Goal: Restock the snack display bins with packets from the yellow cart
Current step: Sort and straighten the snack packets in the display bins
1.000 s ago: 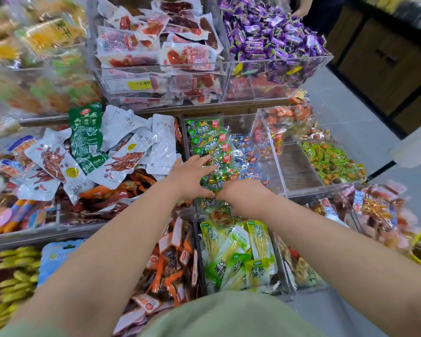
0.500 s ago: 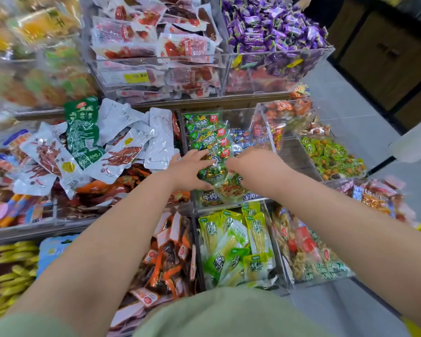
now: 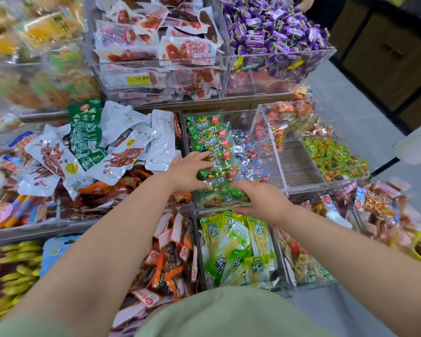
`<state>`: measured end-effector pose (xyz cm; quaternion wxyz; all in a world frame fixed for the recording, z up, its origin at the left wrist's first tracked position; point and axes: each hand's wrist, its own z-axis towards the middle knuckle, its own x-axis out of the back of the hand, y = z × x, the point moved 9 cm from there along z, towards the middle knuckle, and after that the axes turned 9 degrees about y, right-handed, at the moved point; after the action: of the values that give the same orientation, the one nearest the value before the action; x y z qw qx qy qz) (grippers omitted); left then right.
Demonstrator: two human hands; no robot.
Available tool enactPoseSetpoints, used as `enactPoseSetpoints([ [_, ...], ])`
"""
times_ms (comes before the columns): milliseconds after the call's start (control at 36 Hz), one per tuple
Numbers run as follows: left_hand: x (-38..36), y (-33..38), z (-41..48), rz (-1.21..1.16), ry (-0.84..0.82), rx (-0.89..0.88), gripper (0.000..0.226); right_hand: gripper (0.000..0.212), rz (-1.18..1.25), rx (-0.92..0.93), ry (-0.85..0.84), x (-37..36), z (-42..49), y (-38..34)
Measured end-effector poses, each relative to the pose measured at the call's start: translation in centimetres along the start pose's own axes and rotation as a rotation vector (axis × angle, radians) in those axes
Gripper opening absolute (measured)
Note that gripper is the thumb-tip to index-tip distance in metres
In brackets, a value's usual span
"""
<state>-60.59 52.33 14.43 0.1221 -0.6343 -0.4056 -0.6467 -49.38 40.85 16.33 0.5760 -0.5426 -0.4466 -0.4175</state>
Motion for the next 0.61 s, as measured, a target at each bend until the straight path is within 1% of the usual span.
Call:
enactPoseSetpoints([
  [83, 0.2, 0.2, 0.0, 0.009, -0.009, 0.002, 0.067, 0.048, -0.112, 0.078, -0.009, -0.1, 0.2, -0.4],
  [167, 0.4, 0.3, 0.0, 0.014, 0.004, -0.004, 0.065, 0.040, -0.247, 0.127, -0.065, -0.1, 1.3, -1.6],
  [250, 0.5, 0.2, 0.0, 0.016, 0.015, 0.001, 0.061, 0.039, -0.342, 0.114, -0.089, -0.2, 2.7, -2.5],
  [333, 0.5, 0.1, 0.3, 0.041, 0.016, 0.008, 0.059, 0.043, -0.420, 0.147, -0.087, -0.9, 3.4, -3.7],
  [389, 0.4, 0.0, 0.4, 0.058, 0.015, 0.012, 0.060, 0.042, -0.431, 0.148, -0.082, -1.5, 3.4, -3.7],
  [472, 0.4, -0.1, 0.6, 0.070, 0.029, 0.004, 0.059, 0.035, -0.381, 0.131, -0.079, -2.0, 3.1, -2.8],
  [528, 0.3, -0.2, 0.7, 0.075, 0.038, 0.003, 0.057, 0.034, -0.369, 0.149, -0.074, -2.0, 3.1, -2.5],
  [611, 0.7, -0.5, 1.1, 0.055, 0.086, 0.032, 0.052, 0.033, -0.394, 0.129, -0.058, -1.9, 4.1, -2.4],
])
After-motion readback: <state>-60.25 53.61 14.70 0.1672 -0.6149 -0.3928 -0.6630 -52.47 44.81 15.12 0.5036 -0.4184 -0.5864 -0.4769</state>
